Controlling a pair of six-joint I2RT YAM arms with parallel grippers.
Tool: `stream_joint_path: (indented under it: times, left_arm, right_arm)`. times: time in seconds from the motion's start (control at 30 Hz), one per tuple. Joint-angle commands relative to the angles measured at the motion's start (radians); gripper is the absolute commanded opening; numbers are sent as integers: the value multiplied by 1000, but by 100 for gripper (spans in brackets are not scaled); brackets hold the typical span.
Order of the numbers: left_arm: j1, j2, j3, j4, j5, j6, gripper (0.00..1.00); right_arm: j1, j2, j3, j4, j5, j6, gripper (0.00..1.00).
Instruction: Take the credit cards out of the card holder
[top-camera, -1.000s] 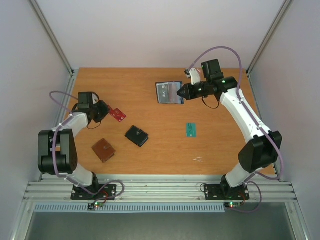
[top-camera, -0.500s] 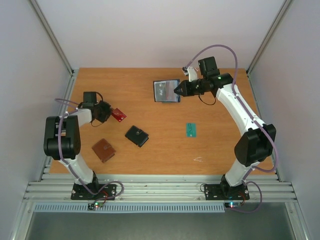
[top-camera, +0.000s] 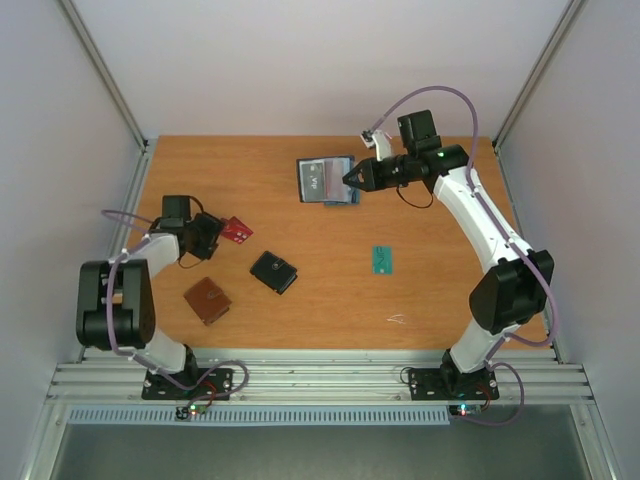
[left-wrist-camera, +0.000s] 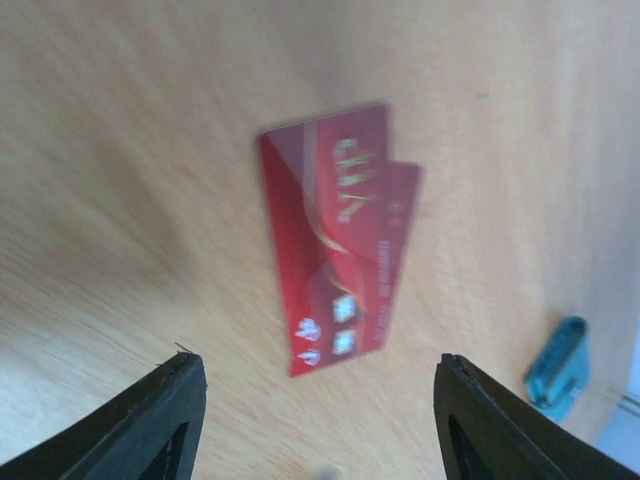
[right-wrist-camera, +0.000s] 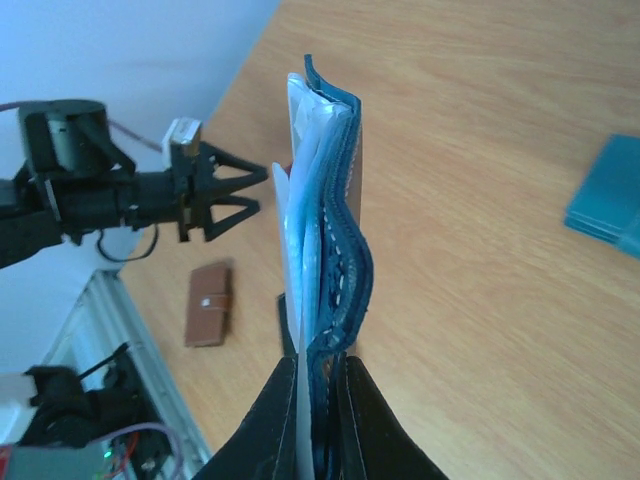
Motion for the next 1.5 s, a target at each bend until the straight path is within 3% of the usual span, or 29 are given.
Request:
stream_joint_path:
  times: [0.0, 0.13, 0.23, 0.3, 0.37, 0.4, 0.57, 0.67, 0.7, 0.77, 0.9, 0.93, 1.03, 1.2, 1.33, 1.47]
  left_arm:
    - [-4, -135, -11, 115, 43, 72, 64]
    - [-26, -277, -53, 500, 379, 239, 68]
    - [-124, -411, -21, 500, 586, 483, 76]
    - [-156, -470, -15, 466, 634, 575, 82]
    - [-174, -502, -20, 486, 694, 581, 97]
    - [-187, -518, -24, 501, 719, 573, 99]
    - [-243, -576, -44, 515, 823, 593, 100]
    - [-250, -590, -55, 474, 741, 613, 99]
    - [-251, -594, -59, 471, 718, 617, 98]
    - [-261, -597, -59, 471, 697, 622, 79]
    - [-305, -607, -49, 470, 713, 652, 6]
    - [-315, -610, -46, 470, 716, 662, 1]
    - [-334, -617, -39, 480, 728, 675, 0]
    - [-362, -629, -30, 513, 751, 670, 0]
    - [-366, -636, -35, 540, 734, 650, 0]
    - [-366, -643, -44, 568, 710, 624, 0]
  right_arm:
    - [10, -91, -11, 25, -195, -47, 1]
    - [23, -138, -51, 35, -312, -73, 1]
    - [47, -175, -67, 32, -359, -99, 1]
    - [67, -185, -63, 20, -352, -104, 1]
    - [88, -189, -53, -2, -336, -118, 1]
    - [100, -190, -52, -10, -334, -123, 1]
    - [158, -196, -44, -31, -313, -137, 1]
    - [190, -215, -48, -26, -313, -141, 1]
    - [202, -220, -49, -26, -313, -146, 1]
    - [225, -225, -48, -31, -306, -155, 1]
    - [261, -230, -62, -18, -223, -144, 2]
    - [270, -232, -68, -4, -174, -136, 3]
    - [306, -240, -97, 51, 13, -107, 14]
    - [365, -230, -103, 101, 245, -88, 19]
    - [398, -217, -99, 126, 258, -88, 26]
    - [404, -220, -102, 137, 206, -90, 46]
